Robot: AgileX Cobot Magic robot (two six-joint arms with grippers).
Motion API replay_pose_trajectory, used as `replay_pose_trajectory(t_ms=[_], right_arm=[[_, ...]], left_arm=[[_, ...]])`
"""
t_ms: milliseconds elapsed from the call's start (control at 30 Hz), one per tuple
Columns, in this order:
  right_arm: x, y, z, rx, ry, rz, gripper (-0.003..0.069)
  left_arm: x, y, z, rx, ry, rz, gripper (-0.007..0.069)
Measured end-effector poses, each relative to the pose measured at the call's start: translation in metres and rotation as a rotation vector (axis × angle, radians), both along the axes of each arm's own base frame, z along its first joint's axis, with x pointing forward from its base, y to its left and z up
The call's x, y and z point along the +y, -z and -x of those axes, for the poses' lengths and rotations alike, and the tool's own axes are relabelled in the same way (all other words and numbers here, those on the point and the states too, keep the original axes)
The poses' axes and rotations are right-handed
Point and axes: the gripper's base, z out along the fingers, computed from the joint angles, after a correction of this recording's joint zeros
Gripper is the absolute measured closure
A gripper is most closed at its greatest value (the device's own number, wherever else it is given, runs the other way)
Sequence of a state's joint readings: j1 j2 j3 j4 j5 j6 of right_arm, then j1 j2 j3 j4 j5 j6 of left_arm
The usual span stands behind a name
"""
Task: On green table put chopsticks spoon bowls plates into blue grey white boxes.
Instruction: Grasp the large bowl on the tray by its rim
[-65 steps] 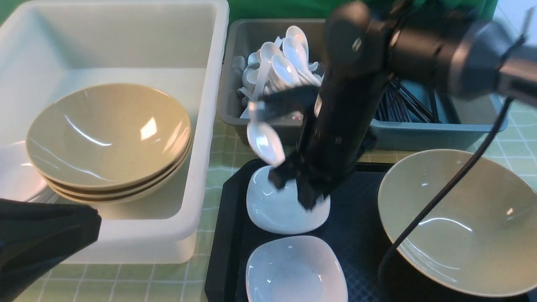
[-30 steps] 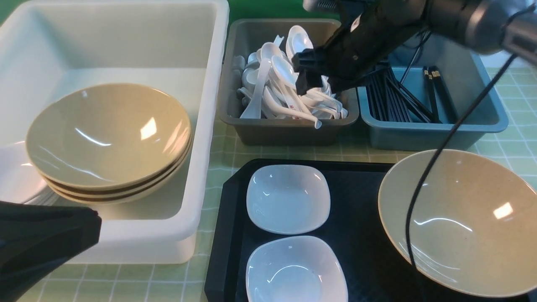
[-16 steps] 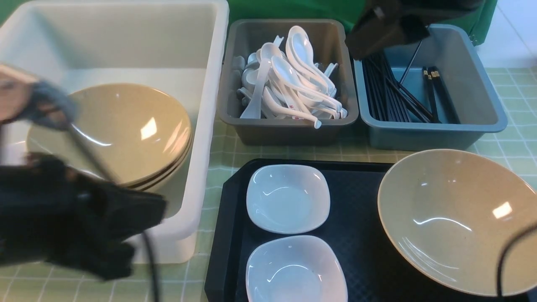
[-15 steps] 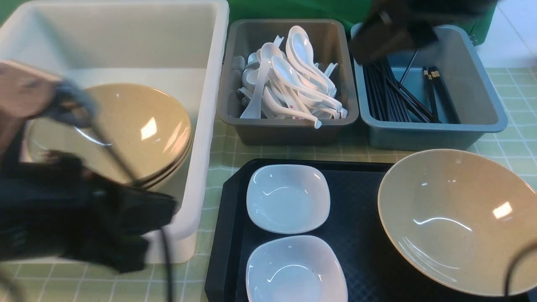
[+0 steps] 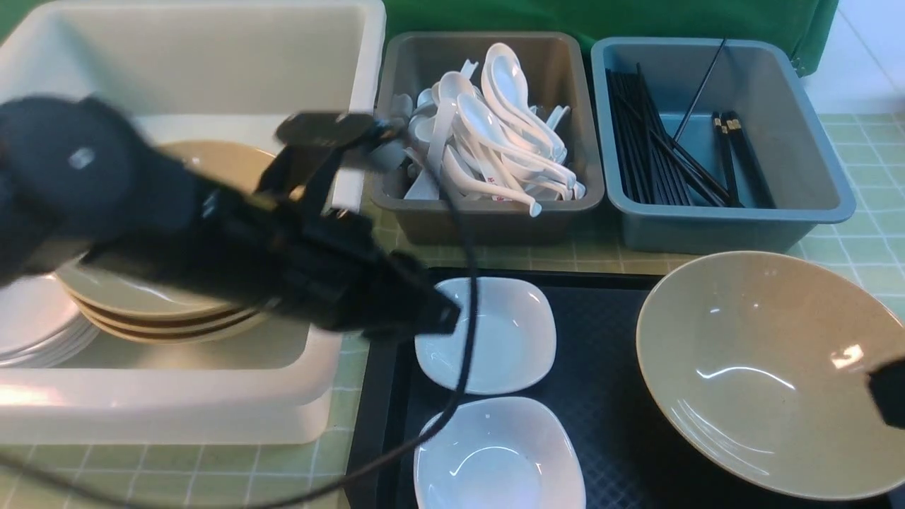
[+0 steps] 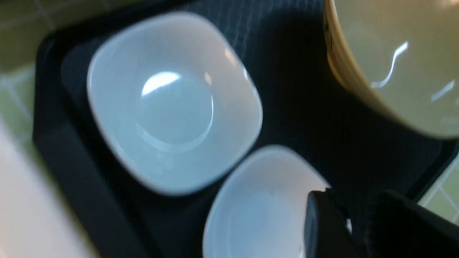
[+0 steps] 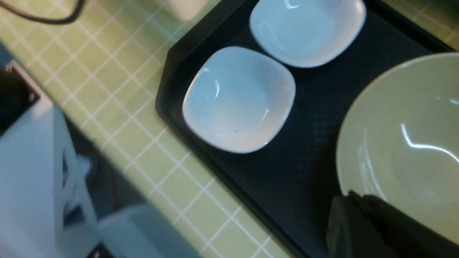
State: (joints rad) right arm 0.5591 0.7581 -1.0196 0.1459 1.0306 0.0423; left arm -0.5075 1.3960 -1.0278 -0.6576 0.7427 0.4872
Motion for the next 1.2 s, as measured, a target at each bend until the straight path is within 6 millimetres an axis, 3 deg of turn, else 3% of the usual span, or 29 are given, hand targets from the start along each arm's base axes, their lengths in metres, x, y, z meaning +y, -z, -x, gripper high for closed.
replay_pose_trajectory(t_ms=[67, 100, 133, 267, 333, 367, 467, 700, 800, 967, 1067, 1200], right_arm=[[-0.014, 0.007, 0.011, -0.034, 0.080, -0.004, 0.0635], [-0.015, 0.009, 0.011, -0.035, 0.095, 0.000, 0.0635], [-0.025, 0.012, 0.017, -0.062, 0.151, 0.006, 0.0635], [-0.036, 0.013, 0.026, -0.096, 0.209, -0.005, 0.0635], [-0.037, 0.013, 0.028, -0.096, 0.211, -0.003, 0.0635], [-0.038, 0.014, 0.029, -0.089, 0.213, 0.002, 0.0635], [-0.039, 0.015, 0.030, -0.077, 0.213, 0.010, 0.0635], [-0.039, 0.015, 0.030, -0.075, 0.215, 0.018, 0.0634], [-0.041, 0.015, 0.029, -0.087, 0.224, 0.033, 0.0634], [-0.043, 0.015, 0.028, -0.100, 0.235, 0.051, 0.0632], [-0.043, 0.015, 0.028, -0.099, 0.236, 0.050, 0.0631], [-0.043, 0.015, 0.028, -0.104, 0.235, 0.050, 0.0630]], left_arm=[[-0.022, 0.000, -0.015, 0.000, 0.040, -0.002, 0.0368], [-0.022, 0.001, -0.015, 0.001, 0.042, -0.002, 0.0361], [-0.044, 0.005, -0.025, 0.014, 0.085, -0.007, 0.0295], [-0.094, 0.025, -0.047, 0.091, 0.136, -0.015, 0.0202], [-0.108, 0.034, -0.054, 0.122, 0.139, -0.019, 0.0188], [-0.125, 0.048, -0.065, 0.173, 0.139, -0.025, 0.0189], [-0.149, 0.076, -0.084, 0.286, 0.096, -0.034, 0.0190], [-0.170, 0.108, -0.107, 0.365, 0.057, -0.030, 0.0197], [-0.173, 0.109, -0.108, 0.371, 0.075, -0.023, 0.0267], [-0.174, 0.105, -0.106, 0.382, 0.113, -0.020, 0.0546], [-0.175, 0.098, -0.106, 0.380, 0.140, -0.024, 0.0608], [-0.174, 0.082, -0.104, 0.349, 0.215, -0.049, 0.0608]])
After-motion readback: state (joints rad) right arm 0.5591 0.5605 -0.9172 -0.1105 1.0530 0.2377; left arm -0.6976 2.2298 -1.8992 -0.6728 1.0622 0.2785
